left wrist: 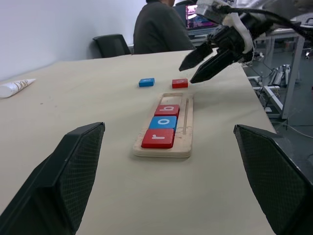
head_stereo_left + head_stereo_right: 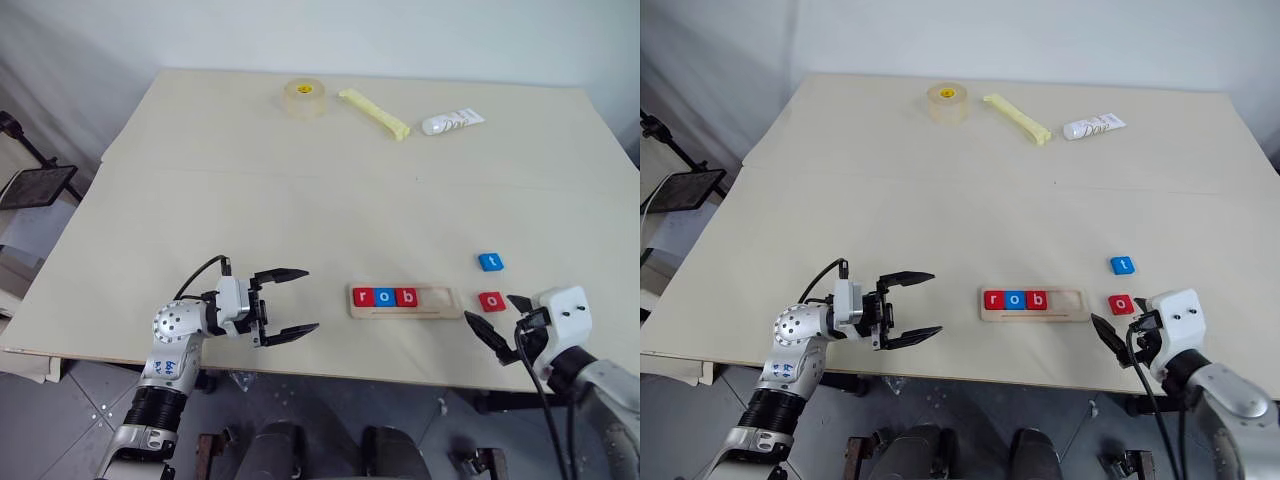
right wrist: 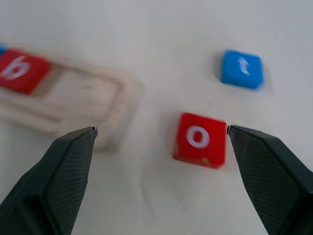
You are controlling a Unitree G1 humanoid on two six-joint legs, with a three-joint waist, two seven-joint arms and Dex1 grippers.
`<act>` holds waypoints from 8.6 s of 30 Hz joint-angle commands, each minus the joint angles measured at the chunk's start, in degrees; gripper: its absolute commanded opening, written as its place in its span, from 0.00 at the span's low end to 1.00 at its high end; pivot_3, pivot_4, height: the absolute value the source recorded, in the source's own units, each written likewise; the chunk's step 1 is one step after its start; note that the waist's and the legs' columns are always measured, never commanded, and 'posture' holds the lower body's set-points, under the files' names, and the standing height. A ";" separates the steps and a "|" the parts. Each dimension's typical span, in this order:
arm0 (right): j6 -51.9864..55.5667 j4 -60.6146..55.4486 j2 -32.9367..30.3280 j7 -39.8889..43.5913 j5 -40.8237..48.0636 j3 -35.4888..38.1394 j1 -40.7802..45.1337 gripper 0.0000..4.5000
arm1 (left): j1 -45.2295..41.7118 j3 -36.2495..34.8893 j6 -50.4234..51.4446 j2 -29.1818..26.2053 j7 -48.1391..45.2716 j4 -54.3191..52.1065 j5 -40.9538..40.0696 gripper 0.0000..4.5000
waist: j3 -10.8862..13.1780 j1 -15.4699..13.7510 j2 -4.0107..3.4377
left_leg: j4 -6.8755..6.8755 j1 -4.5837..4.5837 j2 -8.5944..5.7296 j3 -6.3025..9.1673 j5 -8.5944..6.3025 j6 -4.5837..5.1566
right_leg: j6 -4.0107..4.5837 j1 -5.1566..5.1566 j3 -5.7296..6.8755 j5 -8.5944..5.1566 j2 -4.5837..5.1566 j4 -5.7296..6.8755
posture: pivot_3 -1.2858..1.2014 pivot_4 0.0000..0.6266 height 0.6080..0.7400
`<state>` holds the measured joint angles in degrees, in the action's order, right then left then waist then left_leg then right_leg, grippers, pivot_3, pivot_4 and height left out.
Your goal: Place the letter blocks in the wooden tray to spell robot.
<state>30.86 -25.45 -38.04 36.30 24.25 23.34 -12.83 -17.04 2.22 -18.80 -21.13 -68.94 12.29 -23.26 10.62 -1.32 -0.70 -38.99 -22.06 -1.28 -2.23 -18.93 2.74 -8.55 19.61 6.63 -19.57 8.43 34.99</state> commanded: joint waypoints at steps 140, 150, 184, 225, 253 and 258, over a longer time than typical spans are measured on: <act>-6.63 21.69 -12.40 33.61 -9.00 -24.74 39.66 0.01 | 1.65 0.48 -2.48 2.45 4.50 -2.28 1.23 1.00 | 0.01 -0.02 0.05 | -0.13 -0.17 0.01 0.14 0.00 0.02 | -0.05 -0.02 0.27 0.03 0.06 -0.16 | 0.52 0.24 1.00; -3.90 19.10 -13.51 26.02 -7.62 -14.62 30.25 0.01 | 2.08 0.40 -2.79 2.22 4.59 -2.48 1.04 1.00 | 0.01 -0.19 0.05 | -0.12 -0.17 -0.01 0.16 0.00 0.03 | -0.06 -0.04 0.29 0.03 0.07 -0.16 | 0.52 0.24 1.00; 1.05 15.59 -1.46 -0.53 -0.88 2.43 15.05 0.99 | -2.03 0.30 -1.47 1.51 0.20 0.80 0.05 1.00 | 0.00 -0.16 0.02 | -0.06 -0.06 -0.02 0.05 0.02 0.02 | -0.07 -0.04 0.10 0.04 0.06 -0.11 | 0.52 0.24 1.00; 8.13 -5.41 18.19 -24.62 -1.45 0.33 5.95 0.33 | -2.14 0.01 -1.23 1.08 -1.25 1.46 -0.30 1.00 | -0.01 -0.02 -0.01 | -0.02 -0.11 -0.07 0.02 0.01 0.04 | -0.07 0.08 0.02 0.04 0.04 0.03 | 0.52 0.24 1.00; -19.76 24.41 -20.23 23.37 -8.11 -6.87 9.38 1.00 | 0.93 0.06 -0.36 1.55 0.35 -2.03 -0.05 1.00 | 0.02 0.04 0.04 | -0.04 -0.05 0.00 -0.04 0.03 0.11 | -0.08 -0.05 0.06 0.05 0.03 -0.17 | 0.52 0.24 1.00; -27.78 41.43 -22.84 33.77 -13.38 -16.86 23.85 1.00 | 3.33 -0.47 0.13 0.60 1.46 -4.78 -0.05 1.00 | 0.03 0.37 0.01 | -0.07 -0.07 -0.03 -0.09 0.03 0.11 | -0.11 -0.08 0.10 0.06 0.08 -0.26 | 0.52 0.24 1.00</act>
<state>5.56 13.27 -59.43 67.17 11.93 7.48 9.50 -14.15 2.17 -18.60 -20.26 -68.13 10.08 -22.63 10.65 -0.95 -0.69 -39.07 -22.14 -1.30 -2.29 -18.89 2.88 -8.66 19.53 6.76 -19.51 8.51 34.73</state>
